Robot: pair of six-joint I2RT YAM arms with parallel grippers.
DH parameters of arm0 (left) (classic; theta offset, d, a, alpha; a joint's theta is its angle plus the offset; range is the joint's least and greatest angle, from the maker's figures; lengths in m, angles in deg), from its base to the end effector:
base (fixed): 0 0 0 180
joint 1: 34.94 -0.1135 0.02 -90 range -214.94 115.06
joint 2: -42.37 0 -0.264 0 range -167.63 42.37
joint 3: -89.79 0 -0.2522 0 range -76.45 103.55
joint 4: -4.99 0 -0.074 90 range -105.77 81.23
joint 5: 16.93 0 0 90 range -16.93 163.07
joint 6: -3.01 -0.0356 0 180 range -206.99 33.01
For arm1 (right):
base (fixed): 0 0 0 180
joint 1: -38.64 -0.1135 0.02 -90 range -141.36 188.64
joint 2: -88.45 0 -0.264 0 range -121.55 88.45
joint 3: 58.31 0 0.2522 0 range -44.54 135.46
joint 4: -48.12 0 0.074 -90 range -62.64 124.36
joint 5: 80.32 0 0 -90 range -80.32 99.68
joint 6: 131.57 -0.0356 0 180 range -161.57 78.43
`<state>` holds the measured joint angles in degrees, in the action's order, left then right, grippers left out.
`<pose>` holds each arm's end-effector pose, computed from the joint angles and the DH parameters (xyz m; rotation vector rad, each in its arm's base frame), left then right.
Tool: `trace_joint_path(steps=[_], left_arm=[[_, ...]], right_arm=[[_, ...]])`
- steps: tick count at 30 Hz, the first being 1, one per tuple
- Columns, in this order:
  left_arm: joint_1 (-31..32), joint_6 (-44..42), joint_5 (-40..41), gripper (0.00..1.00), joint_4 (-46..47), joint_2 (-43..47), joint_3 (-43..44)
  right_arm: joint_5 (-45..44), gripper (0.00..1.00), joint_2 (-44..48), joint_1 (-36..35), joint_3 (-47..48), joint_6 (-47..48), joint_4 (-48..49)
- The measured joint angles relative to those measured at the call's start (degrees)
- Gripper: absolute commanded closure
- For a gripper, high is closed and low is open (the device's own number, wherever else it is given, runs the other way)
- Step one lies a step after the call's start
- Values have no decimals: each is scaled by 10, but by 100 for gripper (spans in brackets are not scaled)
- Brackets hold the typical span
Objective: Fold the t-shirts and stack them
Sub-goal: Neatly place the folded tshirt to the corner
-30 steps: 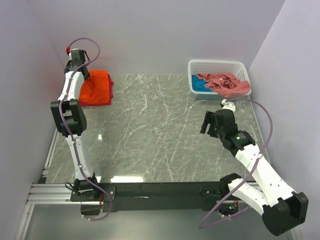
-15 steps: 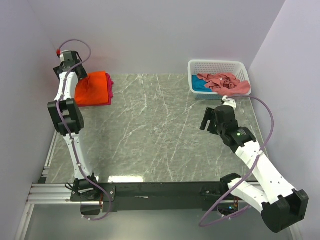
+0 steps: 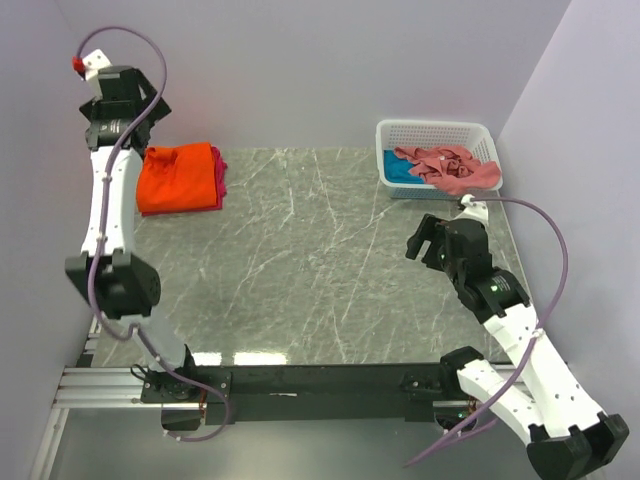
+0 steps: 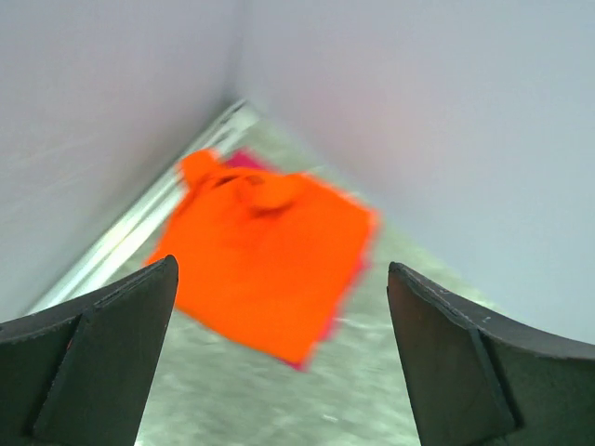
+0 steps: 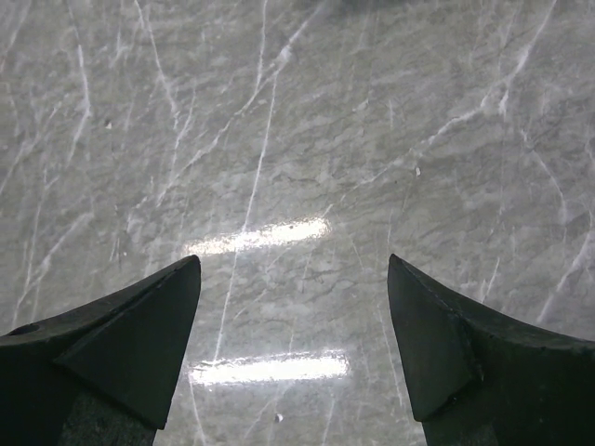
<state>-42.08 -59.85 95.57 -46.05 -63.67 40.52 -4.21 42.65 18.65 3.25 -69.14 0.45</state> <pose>0.4129 0.0655 0.4251 -0.8181 1.8223 0.1747 0.1635 0.0504 0.3139 0.2824 2.0998 0.2377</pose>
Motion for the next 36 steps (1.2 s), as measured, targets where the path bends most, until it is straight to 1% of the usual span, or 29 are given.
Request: trace_joint_path(steps=[4, 6, 8, 11, 16, 18, 21, 24, 28, 33, 36], left_arm=[[23, 6, -33, 1, 38, 80, -27], [23, 5, -54, 0, 56, 94, -50], [21, -1, -82, 1, 71, 87, -69], [16, -12, -132, 1, 79, 31, -77], [5, -14, -205, 0, 73, -113, -58], [-3, -14, -225, 1, 66, -163, -45], [-19, -14, -243, 1, 49, -240, 6], [-35, -16, -252, 1, 57, -273, 36], [-49, -22, -252, 1, 79, -281, 53], [-61, -23, -252, 1, 130, -281, 71], [-67, -22, -251, 0, 151, -305, 106]], right_arm=[[4, 12, 22, 0, -9, -1, 2], [5, 12, 30, 0, -17, -1, 3], [5, 12, 33, 0, -26, -2, 4], [5, 12, 31, 0, -33, -3, 4], [0, 12, 14, 0, -34, -3, 6], [-2, 12, 6, 0, -34, -3, 7], [-3, 12, -9, 0, -34, -3, 10], [-3, 12, -26, 0, -34, -5, 17], [-2, 12, -51, 0, -34, -13, 19], [0, 12, -64, 0, -34, -24, 19], [2, 12, -68, 0, -33, -30, 19]])
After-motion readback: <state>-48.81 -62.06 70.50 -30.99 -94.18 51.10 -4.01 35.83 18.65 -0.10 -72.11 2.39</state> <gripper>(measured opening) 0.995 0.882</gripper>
